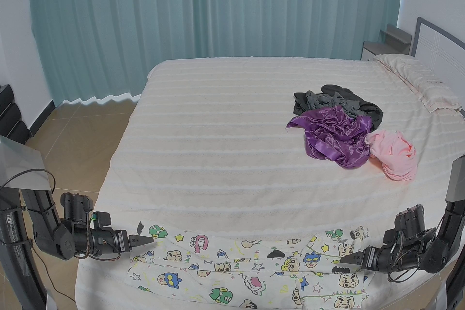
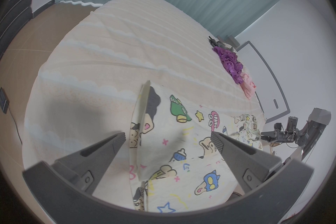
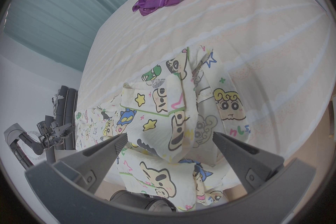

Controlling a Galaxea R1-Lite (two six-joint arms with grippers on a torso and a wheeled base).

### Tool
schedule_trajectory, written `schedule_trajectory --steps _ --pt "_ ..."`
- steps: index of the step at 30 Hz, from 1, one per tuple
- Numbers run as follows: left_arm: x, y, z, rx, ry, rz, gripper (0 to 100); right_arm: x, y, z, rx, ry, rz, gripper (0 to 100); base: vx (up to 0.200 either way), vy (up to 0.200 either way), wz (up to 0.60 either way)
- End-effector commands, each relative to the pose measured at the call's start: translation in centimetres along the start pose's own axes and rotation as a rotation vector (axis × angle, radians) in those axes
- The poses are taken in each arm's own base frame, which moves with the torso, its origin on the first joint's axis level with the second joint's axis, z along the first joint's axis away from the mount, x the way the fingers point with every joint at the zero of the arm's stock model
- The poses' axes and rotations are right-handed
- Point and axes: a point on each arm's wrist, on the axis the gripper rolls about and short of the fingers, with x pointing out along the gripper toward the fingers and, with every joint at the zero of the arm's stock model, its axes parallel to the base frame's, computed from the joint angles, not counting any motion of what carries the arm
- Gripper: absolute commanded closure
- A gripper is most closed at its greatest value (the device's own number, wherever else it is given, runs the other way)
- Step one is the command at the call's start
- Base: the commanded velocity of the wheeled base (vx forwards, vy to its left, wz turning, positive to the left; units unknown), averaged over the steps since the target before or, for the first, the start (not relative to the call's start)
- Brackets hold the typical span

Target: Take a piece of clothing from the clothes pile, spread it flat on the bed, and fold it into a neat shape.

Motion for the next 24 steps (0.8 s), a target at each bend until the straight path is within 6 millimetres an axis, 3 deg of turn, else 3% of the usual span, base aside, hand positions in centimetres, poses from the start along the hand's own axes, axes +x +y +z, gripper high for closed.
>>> schedule_trajectory --steps 1,16,17,24 --pt "-0.5 -0.5 0.2 0.015 -0.014 -0.010 0 0.0 0.0 -0.1 0.000 0.003 0.000 0 0.000 0.000 0.00" --pt "1.5 -0.5 -0.2 0.026 0.037 -0.023 0 0.0 0.0 0.0 -0.001 0.003 0.002 0 0.000 0.000 0.00" --pt "1.6 -0.5 -0.3 0.025 0.039 -0.023 100 0.0 0.0 0.0 -0.001 0.003 0.002 0 0.000 0.000 0.00" --pt "1.5 -0.1 -0.1 0.018 0.029 -0.009 100 0.0 0.0 0.0 0.000 0.003 0.002 0 0.000 0.000 0.00"
